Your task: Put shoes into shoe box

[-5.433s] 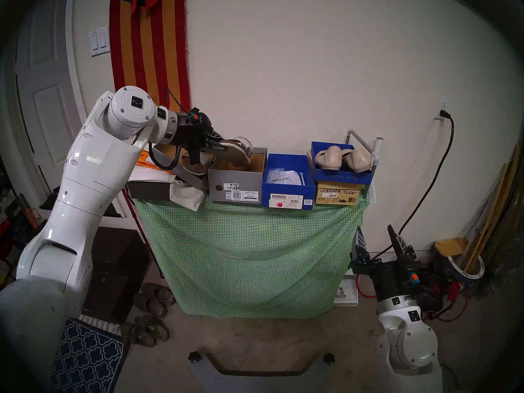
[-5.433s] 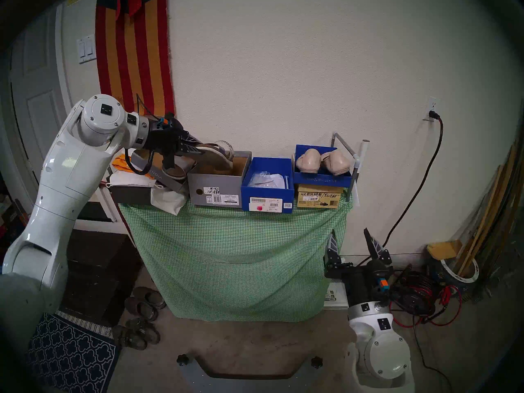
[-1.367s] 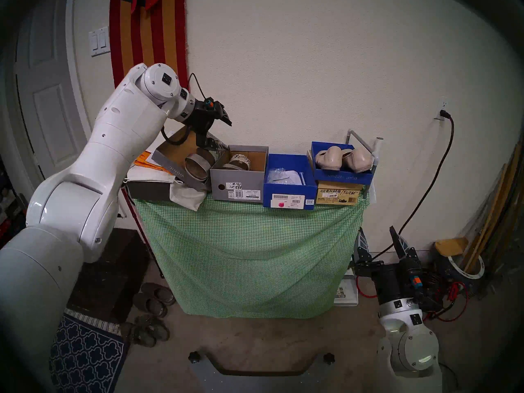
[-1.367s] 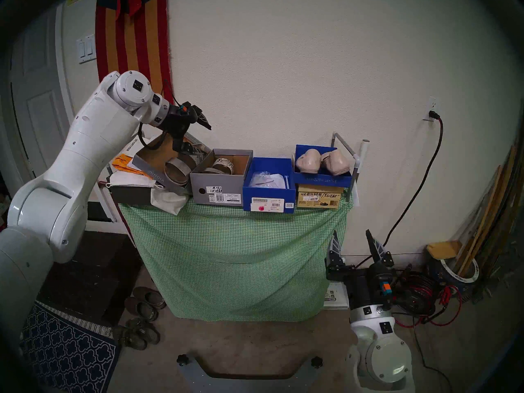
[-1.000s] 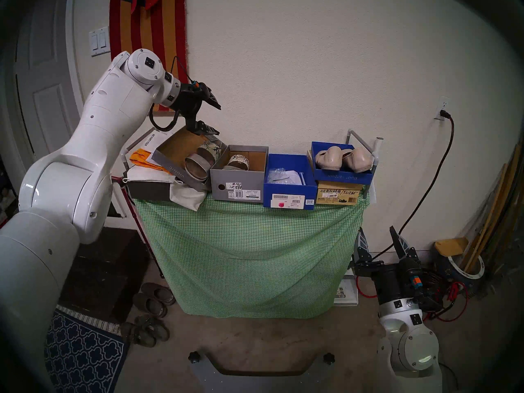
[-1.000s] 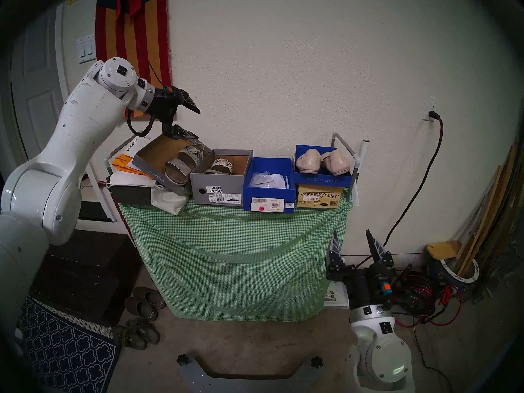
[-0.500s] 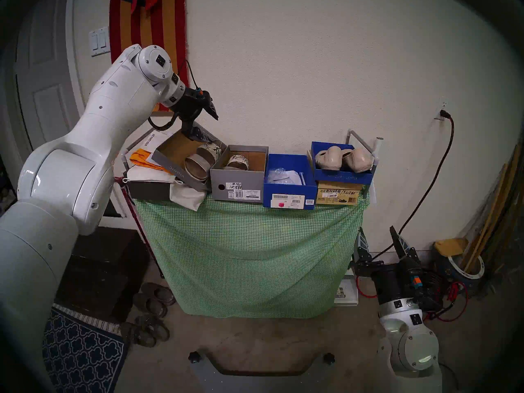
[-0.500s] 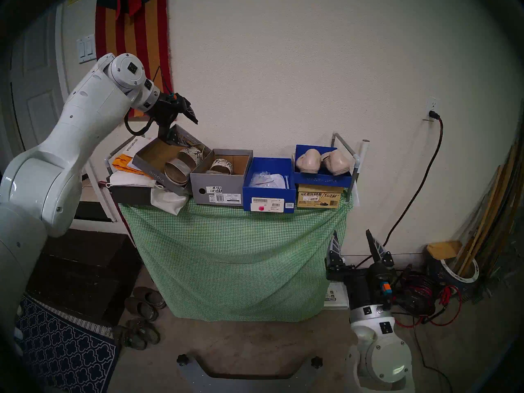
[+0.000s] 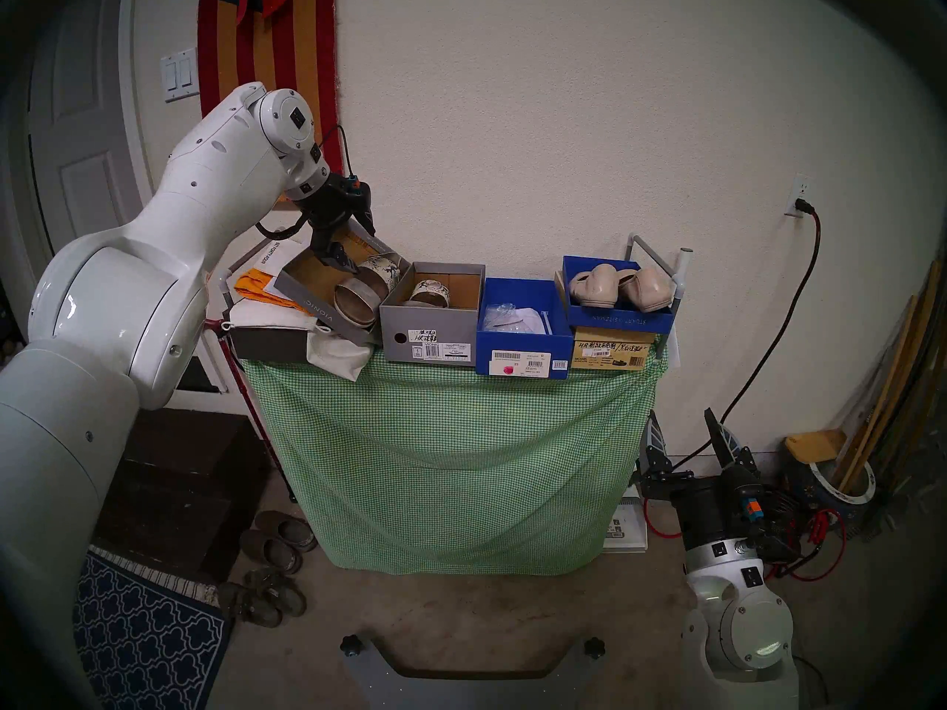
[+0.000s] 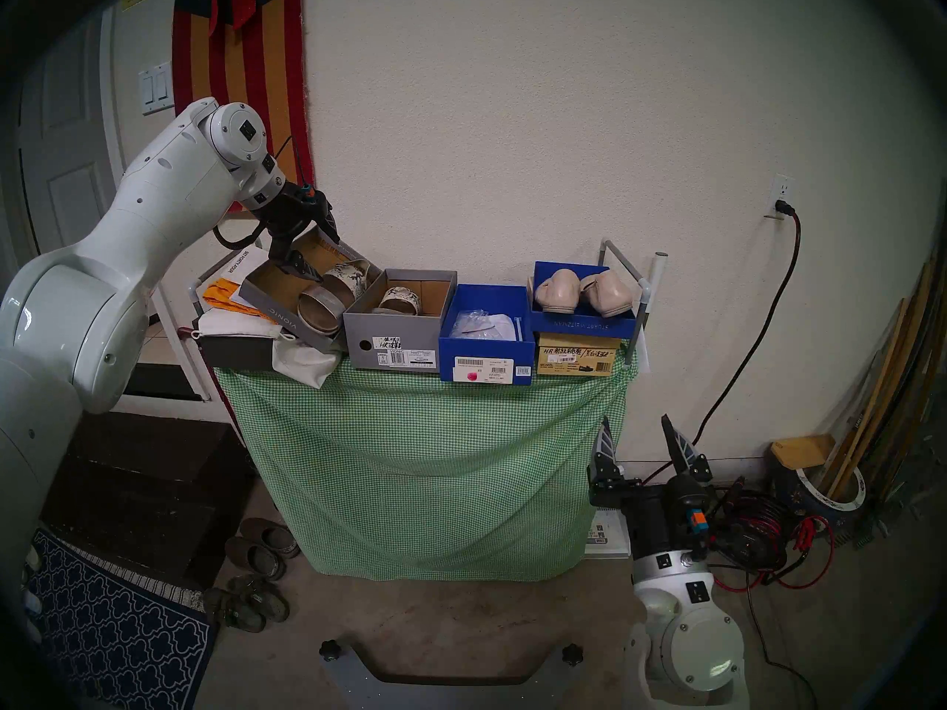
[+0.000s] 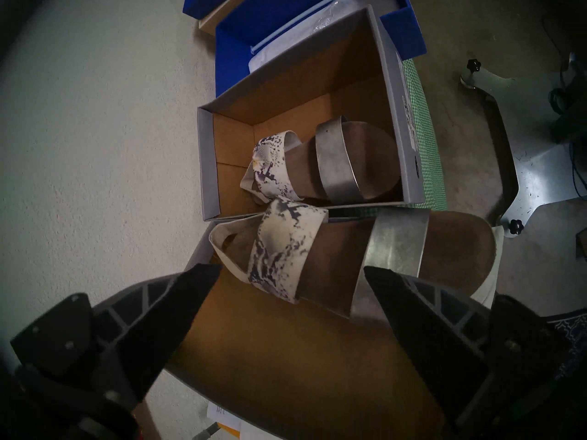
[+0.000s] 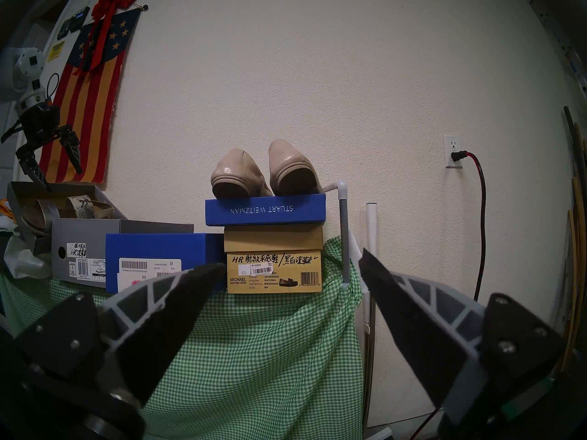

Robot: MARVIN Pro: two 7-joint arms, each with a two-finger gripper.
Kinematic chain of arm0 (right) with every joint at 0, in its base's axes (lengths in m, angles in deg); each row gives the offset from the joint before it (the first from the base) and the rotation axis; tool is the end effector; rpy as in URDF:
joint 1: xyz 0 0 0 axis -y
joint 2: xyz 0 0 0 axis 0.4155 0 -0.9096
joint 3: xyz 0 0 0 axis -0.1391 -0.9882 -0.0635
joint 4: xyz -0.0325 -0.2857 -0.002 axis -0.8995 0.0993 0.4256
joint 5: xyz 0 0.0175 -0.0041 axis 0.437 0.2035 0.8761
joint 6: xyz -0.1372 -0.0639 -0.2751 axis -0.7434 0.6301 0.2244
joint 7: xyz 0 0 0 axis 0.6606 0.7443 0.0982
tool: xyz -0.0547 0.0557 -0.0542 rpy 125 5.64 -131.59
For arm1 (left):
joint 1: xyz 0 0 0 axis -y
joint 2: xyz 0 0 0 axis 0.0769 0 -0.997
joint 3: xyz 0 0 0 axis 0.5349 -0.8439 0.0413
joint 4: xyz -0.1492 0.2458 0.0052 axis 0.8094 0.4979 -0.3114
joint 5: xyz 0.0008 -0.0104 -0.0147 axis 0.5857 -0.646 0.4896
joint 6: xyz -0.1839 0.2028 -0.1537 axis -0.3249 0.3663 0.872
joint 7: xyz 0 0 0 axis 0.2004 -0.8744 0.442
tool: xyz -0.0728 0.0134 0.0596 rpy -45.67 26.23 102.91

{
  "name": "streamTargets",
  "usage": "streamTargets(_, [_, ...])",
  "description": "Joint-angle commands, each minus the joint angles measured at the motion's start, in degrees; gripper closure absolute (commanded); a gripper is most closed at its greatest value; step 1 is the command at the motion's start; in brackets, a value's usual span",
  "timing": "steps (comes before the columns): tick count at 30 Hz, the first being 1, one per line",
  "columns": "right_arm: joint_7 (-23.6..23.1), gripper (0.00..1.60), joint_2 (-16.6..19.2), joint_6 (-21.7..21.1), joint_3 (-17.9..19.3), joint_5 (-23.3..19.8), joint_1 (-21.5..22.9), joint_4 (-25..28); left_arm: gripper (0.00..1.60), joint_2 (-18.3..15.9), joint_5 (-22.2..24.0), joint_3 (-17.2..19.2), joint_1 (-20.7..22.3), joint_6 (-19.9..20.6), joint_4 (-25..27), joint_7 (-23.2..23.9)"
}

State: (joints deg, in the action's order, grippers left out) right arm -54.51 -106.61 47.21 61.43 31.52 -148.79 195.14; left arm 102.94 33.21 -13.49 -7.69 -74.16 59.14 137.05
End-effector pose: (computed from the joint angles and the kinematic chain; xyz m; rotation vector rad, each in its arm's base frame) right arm 0.2502 -0.0448 -0.2473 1.9059 -0.0196 2.4512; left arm 0.6212 0.0750 0.0226 -1.7618 2.1507 -0.8227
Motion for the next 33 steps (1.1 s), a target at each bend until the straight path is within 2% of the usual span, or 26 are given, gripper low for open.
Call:
streamTargets(1, [0.07,0.00,-0.09,-0.08,-0.13,0.09,0.14,0.21,0.00,3.83,0.45,0.33,0.52,-1.95,-5.98,-4.64])
streamTargets(6, [0.00,0.00,-0.15,-0.07,-0.10,0.10,0.16,0.21,0.00,6.30,0.20,0.40,1.29,-3.08,-10.42,-9.25])
streamTargets(12, [-0.06,0.00,-0.20,-0.08,-0.07,0.11,0.17,0.21,0.00,7.89,-1.42,-1.35,2.78,-4.62,-15.19,-10.71])
streamTargets(13, [-0.07,0.00,-0.21,-0.08,-0.06,0.11,0.17,0.21,0.08,7.99,-1.55,-1.54,2.82,-5.09,-15.72,-11.06])
streamTargets(14, [-0.09,0.00,-0.22,-0.08,-0.06,0.12,0.17,0.21,0.19,8.12,-2.28,-2.31,2.90,-5.74,-16.15,-11.31])
streamTargets(15, [-0.10,0.00,-0.23,-0.08,-0.05,0.12,0.18,0.21,0.61,8.28,-2.49,-2.54,2.94,-5.98,-16.69,-11.58])
streamTargets(16, [-0.11,0.00,-0.24,-0.08,-0.04,0.13,0.18,0.21,0.90,8.48,-2.56,-2.67,3.11,-6.36,-17.41,-11.94])
streamTargets(17, [-0.12,0.00,-0.25,-0.08,-0.04,0.13,0.18,0.21,1.08,8.59,-2.62,-2.75,3.19,-6.63,-17.87,-12.25])
streamTargets(18, [-0.13,0.00,-0.26,-0.08,-0.04,0.13,0.18,0.21,1.46,8.69,-3.01,-3.07,3.31,-6.76,-18.35,-12.76])
streamTargets(19, [-0.14,0.00,-0.27,-0.08,-0.03,0.13,0.18,0.21,1.60,8.75,-3.15,-3.16,3.45,-6.91,-18.83,-13.14])
streamTargets(23, [-0.18,0.00,-0.32,-0.08,-0.01,0.15,0.19,0.21,1.60,8.57,-3.52,-3.41,4.00,-7.75,-19.86,-14.66])
streamTargets(33, [-0.30,0.00,-0.40,-0.06,0.05,0.15,0.21,0.19,1.60,7.62,-3.37,-2.22,6.46,-5.72,-20.18,-21.51])
